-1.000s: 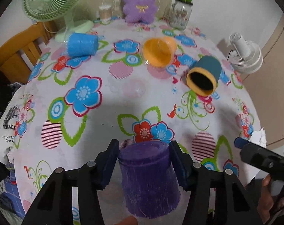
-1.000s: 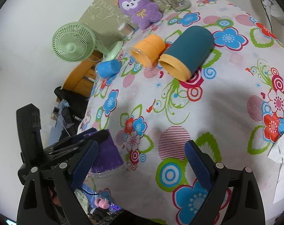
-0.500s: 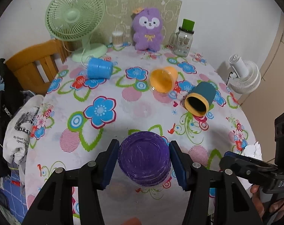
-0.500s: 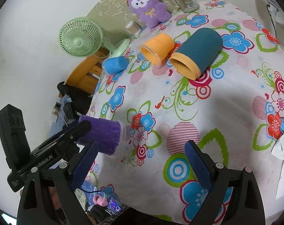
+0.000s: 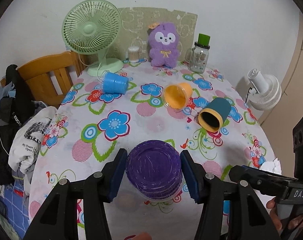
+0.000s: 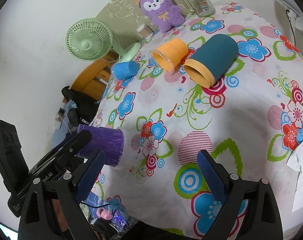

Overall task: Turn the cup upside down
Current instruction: 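Lower the purple cup mouth-down onto the tablecloth and open the left gripper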

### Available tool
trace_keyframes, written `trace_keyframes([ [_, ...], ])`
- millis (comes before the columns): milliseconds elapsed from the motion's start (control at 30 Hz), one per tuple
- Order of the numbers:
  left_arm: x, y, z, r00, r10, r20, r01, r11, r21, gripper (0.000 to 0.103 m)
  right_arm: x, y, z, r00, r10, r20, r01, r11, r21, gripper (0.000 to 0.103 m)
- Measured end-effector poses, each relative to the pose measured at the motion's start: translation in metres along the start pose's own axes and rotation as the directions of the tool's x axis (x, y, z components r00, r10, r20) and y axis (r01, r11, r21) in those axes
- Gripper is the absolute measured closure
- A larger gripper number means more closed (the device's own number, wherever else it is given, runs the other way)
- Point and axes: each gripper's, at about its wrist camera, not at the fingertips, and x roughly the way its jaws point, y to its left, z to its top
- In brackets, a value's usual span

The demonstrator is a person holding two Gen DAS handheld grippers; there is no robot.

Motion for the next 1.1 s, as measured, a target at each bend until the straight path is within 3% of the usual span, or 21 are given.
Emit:
trace_keyframes([
  [1000,0.006,-0.009,-0.017,1.0,-0.01,-0.005,0.01,0.999,-0.04,0.046,0.001,-0.008,-0.001,1.0,-0.012,-0.004,0.012,1.0,0.001,0.008],
  [1100,0.009,-0.009,-0.018,1.0,-0.01,-0.016,0.01,0.999,-0.046,0.03,0.002,-0.008,-0.001,1.0,-0.012,-0.005,0.012,1.0,0.001,0.008],
])
